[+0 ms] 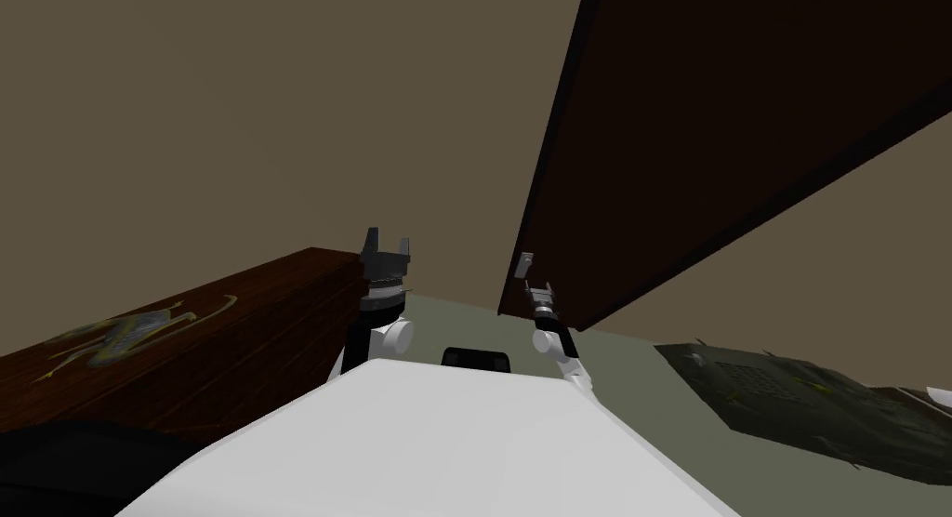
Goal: Pull the door open
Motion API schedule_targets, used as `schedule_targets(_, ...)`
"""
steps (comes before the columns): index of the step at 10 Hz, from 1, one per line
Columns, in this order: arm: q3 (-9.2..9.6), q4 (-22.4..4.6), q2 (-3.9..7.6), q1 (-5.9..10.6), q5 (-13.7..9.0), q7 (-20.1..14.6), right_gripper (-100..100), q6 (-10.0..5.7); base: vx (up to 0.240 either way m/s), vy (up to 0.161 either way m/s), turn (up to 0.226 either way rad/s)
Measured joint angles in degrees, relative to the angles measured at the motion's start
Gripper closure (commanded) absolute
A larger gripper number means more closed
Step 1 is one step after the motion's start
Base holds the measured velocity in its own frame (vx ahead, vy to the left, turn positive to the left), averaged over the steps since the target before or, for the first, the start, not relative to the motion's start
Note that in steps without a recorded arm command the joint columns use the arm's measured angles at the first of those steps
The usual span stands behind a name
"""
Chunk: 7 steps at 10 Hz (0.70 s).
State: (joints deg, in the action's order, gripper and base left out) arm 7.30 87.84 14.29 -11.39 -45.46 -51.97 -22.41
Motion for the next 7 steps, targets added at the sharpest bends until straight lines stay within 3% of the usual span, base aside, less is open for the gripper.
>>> schedule_targets(5, 0.86, -4.2, 1.55, 1.46, -3.25, -4.69, -100, 0.34, 0.092, -0.044, 0.084)
schedule_targets(7, -0.2, -5.64, 2.47, 1.4, -3.64, -5.71, -100, -0.53, 0.219, 0.015, 0.258)
